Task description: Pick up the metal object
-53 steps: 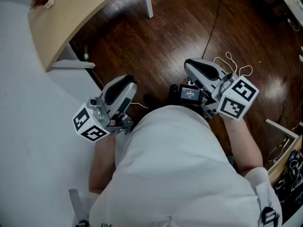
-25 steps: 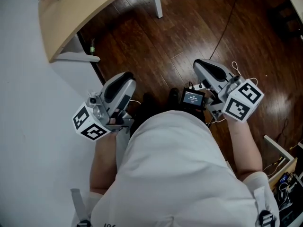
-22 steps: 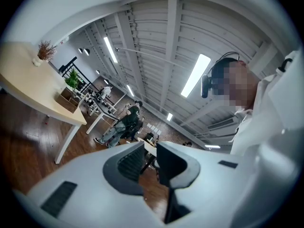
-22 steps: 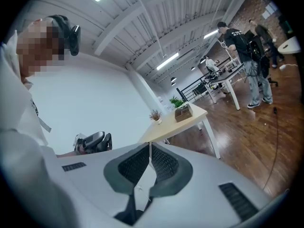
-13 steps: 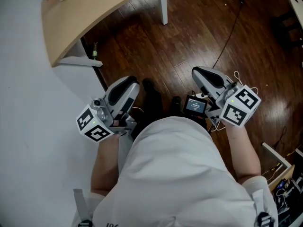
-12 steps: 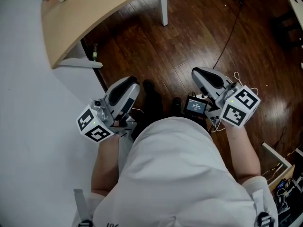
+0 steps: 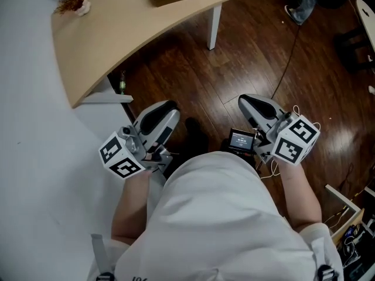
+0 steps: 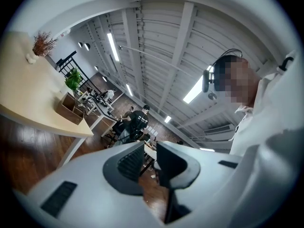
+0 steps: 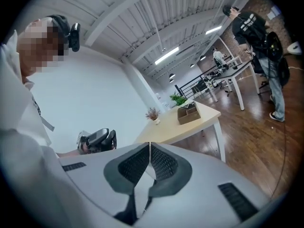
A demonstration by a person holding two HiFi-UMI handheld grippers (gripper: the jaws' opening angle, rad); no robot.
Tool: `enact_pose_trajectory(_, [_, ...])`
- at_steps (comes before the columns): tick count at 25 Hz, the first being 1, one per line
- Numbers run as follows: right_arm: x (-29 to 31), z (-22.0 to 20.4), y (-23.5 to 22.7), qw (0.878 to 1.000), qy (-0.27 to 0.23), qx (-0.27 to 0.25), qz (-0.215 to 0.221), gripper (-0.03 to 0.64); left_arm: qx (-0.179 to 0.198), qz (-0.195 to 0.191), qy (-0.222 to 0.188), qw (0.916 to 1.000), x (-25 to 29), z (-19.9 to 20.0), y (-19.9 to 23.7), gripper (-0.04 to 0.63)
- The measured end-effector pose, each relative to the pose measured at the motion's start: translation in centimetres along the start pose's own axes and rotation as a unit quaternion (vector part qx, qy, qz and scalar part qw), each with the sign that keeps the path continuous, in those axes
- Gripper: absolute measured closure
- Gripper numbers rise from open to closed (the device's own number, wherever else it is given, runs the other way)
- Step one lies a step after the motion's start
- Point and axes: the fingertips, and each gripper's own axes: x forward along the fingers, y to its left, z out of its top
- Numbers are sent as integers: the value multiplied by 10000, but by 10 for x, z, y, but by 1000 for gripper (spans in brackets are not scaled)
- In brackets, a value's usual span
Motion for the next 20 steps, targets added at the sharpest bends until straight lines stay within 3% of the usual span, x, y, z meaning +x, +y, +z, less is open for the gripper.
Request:
enact_pose_trajectory(7, [96, 33, 8, 9999, 119, -45, -109, 614, -174, -93, 49, 9998, -25, 57, 72, 526])
enact_pose_trajectory(20, [151, 54, -3, 9998, 119, -77, -111, 614, -229, -142, 85, 9996, -25, 82, 116, 526])
